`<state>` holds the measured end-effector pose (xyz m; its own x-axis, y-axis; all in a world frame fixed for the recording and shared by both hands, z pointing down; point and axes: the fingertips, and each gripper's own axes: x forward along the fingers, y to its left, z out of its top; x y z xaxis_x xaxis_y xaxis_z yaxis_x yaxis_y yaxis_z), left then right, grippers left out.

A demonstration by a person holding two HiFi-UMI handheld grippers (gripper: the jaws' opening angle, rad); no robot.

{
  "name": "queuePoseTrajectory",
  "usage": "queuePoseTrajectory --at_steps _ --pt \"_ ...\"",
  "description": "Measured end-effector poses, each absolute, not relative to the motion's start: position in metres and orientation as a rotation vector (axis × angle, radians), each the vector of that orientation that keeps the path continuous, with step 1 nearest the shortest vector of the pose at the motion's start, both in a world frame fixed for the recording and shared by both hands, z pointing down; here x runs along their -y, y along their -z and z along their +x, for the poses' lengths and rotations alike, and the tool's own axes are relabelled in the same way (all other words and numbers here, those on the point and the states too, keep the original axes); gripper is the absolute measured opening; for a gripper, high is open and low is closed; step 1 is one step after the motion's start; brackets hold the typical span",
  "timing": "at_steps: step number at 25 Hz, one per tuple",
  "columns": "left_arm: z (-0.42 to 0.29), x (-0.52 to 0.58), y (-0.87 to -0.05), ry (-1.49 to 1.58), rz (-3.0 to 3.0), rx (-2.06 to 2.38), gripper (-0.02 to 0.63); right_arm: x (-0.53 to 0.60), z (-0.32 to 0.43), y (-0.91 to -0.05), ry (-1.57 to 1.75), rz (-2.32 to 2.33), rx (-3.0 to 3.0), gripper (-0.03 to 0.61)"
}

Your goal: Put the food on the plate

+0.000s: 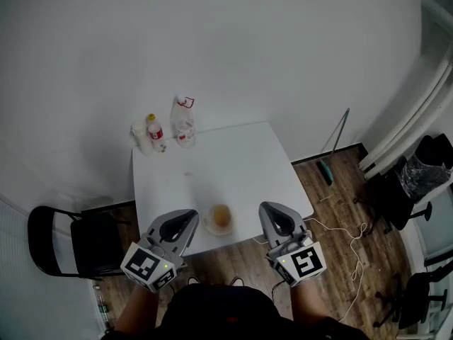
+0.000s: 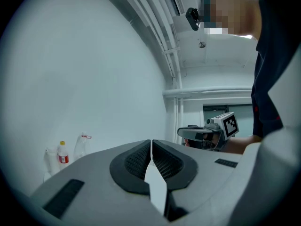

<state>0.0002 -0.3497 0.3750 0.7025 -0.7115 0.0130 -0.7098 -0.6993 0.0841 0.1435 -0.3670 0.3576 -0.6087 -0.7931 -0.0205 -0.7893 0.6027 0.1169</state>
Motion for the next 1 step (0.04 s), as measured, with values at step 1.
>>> queuePoseTrajectory --at_steps 1 --pt "0.0007 0.3491 -0.3745 0.032 2.824 1.176 0.031 0.3669 0.1432 -0.3563 0.179 1.377 2.784 0.023"
